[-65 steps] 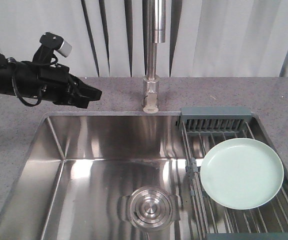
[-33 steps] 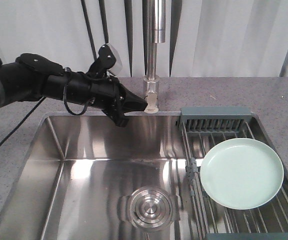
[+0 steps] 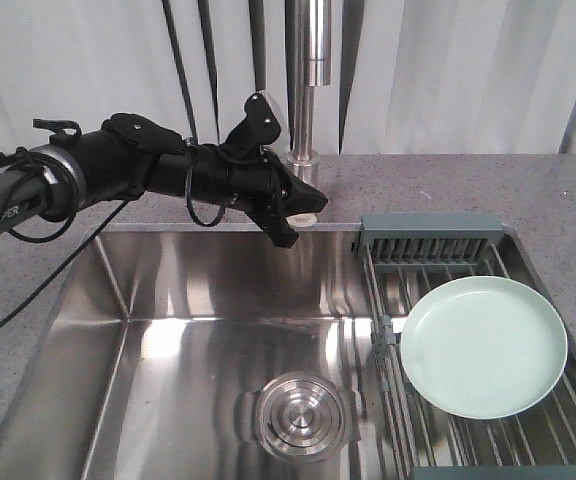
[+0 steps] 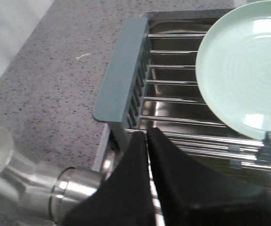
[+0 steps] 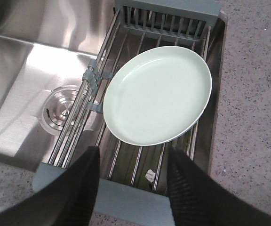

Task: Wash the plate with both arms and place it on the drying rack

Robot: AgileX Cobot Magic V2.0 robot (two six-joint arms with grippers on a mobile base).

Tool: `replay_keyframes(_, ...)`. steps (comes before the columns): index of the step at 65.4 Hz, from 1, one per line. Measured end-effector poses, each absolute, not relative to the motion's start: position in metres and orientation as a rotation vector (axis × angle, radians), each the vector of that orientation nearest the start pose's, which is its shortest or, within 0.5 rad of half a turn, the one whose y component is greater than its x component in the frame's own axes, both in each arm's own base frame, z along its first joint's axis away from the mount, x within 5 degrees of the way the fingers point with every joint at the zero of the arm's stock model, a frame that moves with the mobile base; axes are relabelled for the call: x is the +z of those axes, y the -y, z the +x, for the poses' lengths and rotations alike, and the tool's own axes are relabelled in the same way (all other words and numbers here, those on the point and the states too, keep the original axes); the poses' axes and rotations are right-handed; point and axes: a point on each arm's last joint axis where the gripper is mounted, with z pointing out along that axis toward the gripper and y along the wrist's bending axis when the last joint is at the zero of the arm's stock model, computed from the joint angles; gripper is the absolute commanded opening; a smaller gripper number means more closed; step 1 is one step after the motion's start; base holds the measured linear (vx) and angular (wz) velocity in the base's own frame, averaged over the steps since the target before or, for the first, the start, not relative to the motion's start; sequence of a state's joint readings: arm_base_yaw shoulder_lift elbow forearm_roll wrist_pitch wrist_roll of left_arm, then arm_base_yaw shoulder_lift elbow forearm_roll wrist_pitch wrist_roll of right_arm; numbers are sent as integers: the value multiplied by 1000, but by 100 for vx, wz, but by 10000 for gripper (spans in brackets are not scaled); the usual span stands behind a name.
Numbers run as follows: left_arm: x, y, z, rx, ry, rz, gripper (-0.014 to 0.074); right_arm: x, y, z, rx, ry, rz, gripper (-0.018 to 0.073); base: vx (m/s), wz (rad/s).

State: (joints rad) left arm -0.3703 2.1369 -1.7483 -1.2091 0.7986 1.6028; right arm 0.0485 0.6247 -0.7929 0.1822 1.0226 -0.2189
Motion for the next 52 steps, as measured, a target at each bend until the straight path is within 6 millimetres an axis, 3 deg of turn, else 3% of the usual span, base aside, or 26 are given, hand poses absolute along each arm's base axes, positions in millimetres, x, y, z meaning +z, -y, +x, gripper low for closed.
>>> replay_keyframes(20,256,236,439,-600,-1613,1278,-6,342,-19,95,144,-2307,-276,340,0,0)
replay_keyframes(36,276,235,449,-505,-1548,1240,-6,342,-19,95,144,-2307,-276,340,0,0)
replay_keyframes(52,288,233,446,-527,-1563,1203,-6,342,-19,95,144,-2307,-276,340,0,0)
